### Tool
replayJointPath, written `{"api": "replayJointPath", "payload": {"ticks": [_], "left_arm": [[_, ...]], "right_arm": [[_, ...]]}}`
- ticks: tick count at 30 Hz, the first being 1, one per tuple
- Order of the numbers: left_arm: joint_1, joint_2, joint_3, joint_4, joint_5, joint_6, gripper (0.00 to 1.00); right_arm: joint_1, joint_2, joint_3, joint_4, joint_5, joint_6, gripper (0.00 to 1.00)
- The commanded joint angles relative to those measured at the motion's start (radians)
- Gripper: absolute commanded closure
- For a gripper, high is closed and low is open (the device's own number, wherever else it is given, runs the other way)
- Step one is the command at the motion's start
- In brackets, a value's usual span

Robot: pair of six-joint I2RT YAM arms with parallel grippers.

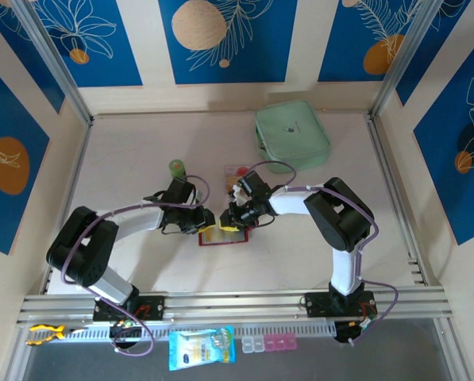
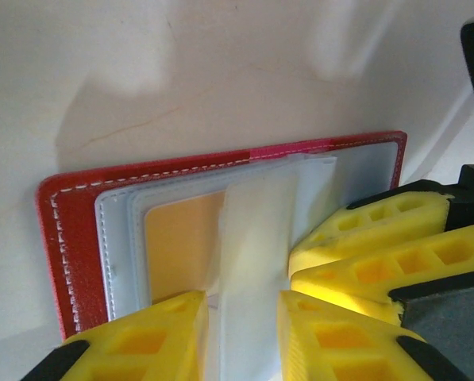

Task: Take the credit cards out of the card holder

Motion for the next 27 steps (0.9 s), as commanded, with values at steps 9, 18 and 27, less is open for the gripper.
{"api": "replayJointPath", "payload": {"ticks": [9,18,27], "left_arm": [[-0.023,-0.008,-0.013,0.009,0.057,-0.024,0.74],[-0.028,-0.048,-0.019,0.009,0.059,-0.043,0.74],[-0.047,-0.040,0.051,-0.022,0.061,-0.037,0.73]], "right_arm": [[-0.004,-0.041,-0.024,-0.018,-0.001,0.014,0.78],[-0.005,-0.125,-0.027,-0.040,0.035,0.019,0.77],[-0.036,-0.233,-0.039,-0.107,0.080,-0.007,0.76]]}}
